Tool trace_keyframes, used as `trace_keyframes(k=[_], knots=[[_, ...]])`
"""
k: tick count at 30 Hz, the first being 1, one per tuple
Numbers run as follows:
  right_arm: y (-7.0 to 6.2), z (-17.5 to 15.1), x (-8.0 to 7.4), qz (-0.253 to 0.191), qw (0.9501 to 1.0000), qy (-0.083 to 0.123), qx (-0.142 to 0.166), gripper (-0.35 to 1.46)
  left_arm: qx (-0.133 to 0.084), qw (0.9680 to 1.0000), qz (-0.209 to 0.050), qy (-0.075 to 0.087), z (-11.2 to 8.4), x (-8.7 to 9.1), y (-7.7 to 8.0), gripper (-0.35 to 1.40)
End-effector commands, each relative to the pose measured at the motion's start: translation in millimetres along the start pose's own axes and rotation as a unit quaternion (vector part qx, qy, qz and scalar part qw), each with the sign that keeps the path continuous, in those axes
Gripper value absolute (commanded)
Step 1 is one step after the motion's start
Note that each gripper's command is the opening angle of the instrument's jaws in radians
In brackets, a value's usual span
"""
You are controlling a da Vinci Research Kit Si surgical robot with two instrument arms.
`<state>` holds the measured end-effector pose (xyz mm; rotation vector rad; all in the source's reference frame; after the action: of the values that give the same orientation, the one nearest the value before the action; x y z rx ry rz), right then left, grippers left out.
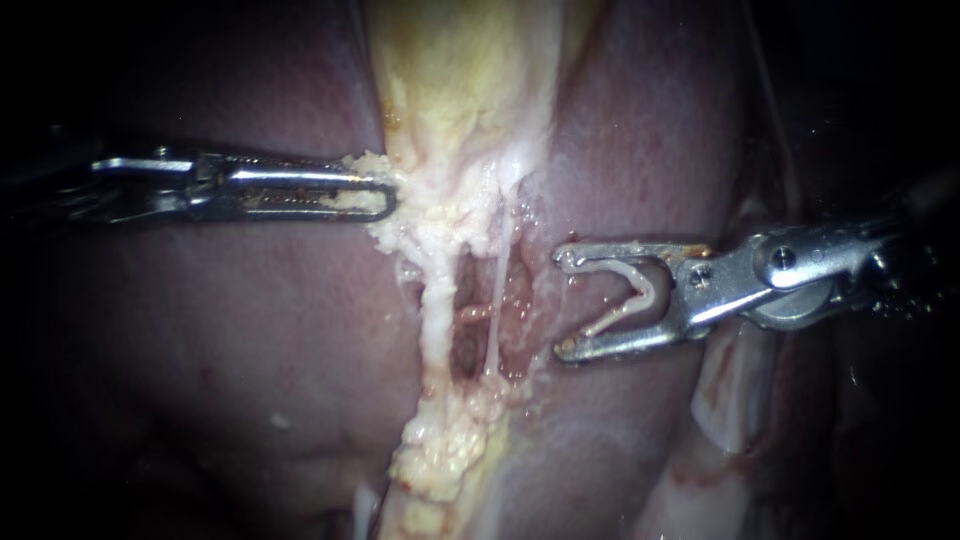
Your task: Clipping first clip left tube
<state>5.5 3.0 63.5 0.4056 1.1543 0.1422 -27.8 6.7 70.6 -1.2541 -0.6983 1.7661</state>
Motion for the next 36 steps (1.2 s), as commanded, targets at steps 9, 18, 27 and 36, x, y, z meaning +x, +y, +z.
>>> trace_keyframes(k=[9,18,27,36], knots=[[-0.2,0.1,0.2,0.000,1.0000,0.000,-0.001,0.50,0.001,0.9999,-0.010,0.009,-4.9,2.6,2.8,-0.35],[-0.7,0.9,0.8,0.001,1.0000,0.001,0.007,0.50,-0.001,0.9998,-0.013,0.016,-6.6,3.3,3.8,-0.35],[-2.2,5.5,0.8,0.024,0.9993,0.008,0.029,0.50,-0.001,0.9998,-0.013,0.016,-6.7,3.3,3.6,-0.35],[-2.9,10.5,-1.5,0.049,0.9976,0.010,0.048,0.50,-0.001,0.9998,-0.013,0.016,-6.6,3.2,3.8,-0.35]])
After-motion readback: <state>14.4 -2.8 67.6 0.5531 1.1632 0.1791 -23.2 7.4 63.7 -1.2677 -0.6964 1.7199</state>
